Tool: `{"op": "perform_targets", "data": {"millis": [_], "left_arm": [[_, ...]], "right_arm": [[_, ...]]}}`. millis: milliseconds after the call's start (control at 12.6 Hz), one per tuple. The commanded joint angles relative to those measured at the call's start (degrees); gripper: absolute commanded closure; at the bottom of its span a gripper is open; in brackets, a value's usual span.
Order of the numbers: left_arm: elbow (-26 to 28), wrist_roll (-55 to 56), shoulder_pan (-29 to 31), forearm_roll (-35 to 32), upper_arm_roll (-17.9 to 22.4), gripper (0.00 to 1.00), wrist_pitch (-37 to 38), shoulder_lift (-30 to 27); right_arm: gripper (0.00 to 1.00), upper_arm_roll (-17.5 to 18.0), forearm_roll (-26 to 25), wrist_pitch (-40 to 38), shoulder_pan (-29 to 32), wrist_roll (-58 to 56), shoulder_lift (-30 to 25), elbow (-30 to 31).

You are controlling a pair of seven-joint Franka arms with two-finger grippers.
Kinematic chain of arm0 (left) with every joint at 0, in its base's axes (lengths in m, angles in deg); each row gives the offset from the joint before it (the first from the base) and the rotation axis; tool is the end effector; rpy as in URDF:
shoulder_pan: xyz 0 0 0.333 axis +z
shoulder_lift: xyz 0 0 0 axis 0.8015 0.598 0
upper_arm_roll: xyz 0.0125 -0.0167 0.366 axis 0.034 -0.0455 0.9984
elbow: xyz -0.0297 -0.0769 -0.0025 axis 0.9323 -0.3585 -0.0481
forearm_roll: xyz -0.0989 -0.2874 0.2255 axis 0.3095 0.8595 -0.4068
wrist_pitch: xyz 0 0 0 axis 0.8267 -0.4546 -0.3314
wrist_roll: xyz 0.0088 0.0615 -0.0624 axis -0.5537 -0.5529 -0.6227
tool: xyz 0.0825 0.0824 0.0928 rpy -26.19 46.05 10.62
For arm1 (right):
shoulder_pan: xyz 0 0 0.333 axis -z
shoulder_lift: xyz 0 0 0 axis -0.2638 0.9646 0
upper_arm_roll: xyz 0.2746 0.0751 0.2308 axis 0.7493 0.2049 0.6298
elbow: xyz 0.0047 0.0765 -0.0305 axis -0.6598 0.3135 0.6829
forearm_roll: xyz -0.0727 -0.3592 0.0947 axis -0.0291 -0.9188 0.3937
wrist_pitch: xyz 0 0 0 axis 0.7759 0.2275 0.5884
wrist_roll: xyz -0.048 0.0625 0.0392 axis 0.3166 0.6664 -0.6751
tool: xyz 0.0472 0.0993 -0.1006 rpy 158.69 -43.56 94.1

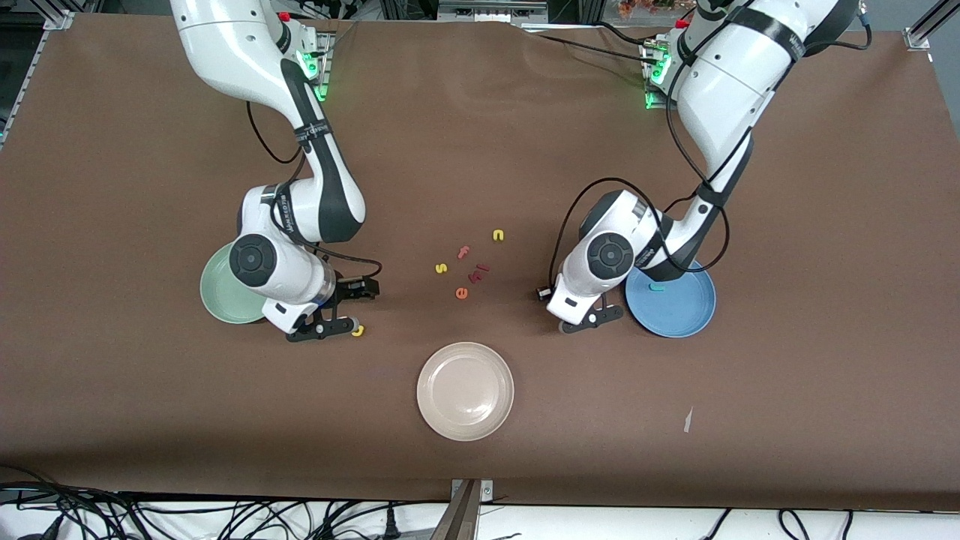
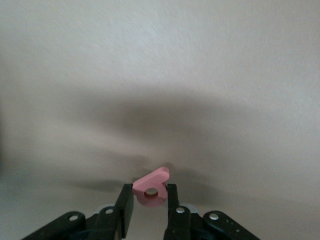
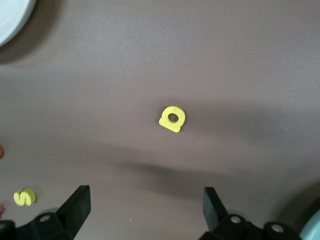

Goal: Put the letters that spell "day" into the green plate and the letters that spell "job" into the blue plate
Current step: 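Place the pink b on the blue plate while the right gripper reaches the a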

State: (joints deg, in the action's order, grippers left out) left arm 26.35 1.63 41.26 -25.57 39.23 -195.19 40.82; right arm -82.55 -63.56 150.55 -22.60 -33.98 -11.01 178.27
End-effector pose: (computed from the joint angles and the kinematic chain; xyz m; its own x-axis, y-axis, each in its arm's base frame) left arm 0.6312 -0.3264 0.2010 0.9374 0.3179 -0.1422 0.3253 -0.9451 0.0320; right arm 0.6552 0.2715 0.2491 0.9848 0.1574 -0.0730 0.1493 -0.9832 -0.1052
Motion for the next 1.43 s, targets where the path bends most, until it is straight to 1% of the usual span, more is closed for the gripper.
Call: {"op": "perform_targets", "data": {"millis": [0,79,159,238,397,555,714,793,952,1190,1349], "left_arm": [[0.39,-2.44,1.20,-2.18,-0.06,0.99,2.22,-2.58],[0.39,-3.93,2.33,-2.18,-0.06,0.98,3.96,-3.89],[0.39,-7.60,3.65,-2.18,-0.06,0.98,6.50,-5.65],[0.39,-12.51,5.67,-2.18,-0.14,0.98,9.05,-7.06],[0.39,-21.92,9.18,-2.09,-0.15,0.98,13.37,-8.73],[0.65,-29.40,12.70,-2.18,-0.15,0.97,14.88,-8.92],[1.09,-37.74,16.13,-2.10,-0.15,0.97,16.19,-8.74],[1.26,-40.05,17.45,-2.01,-0.15,0.97,16.20,-8.48],[1.70,-40.60,17.82,-2.09,-0.15,0.96,16.20,-7.43],[1.62,-40.77,19.39,-2.01,-0.23,0.94,15.93,-5.58],[1.62,-40.77,19.48,-2.09,-0.23,0.92,15.41,-4.09]], "right_arm": [[0.00,0.09,0.83,-0.29,0.89,0.50,3.02,-2.81],[0.00,0.09,0.39,-0.72,0.72,-0.46,3.72,-3.60],[0.00,0.09,-0.83,-0.99,0.81,-2.13,4.60,-5.00],[0.00,0.09,-2.50,-0.99,0.98,-3.97,4.87,-5.10],[0.00,0.00,-2.69,-0.90,1.77,-7.84,4.96,-5.10],[0.00,0.09,-1.82,-0.29,3.61,-13.19,5.13,-5.53],[0.00,0.17,-1.02,-0.20,4.24,-15.32,6.18,-7.29],[0.00,0.17,-1.11,-0.20,4.24,-15.41,7.15,-8.78],[0.00,0.17,-1.02,-0.03,4.24,-15.42,8.29,-10.63],[0.00,0.17,-1.02,0.06,4.24,-16.90,12.50,-15.63],[0.00,0.17,-1.19,0.06,4.06,-17.52,13.22,-16.17]]}}
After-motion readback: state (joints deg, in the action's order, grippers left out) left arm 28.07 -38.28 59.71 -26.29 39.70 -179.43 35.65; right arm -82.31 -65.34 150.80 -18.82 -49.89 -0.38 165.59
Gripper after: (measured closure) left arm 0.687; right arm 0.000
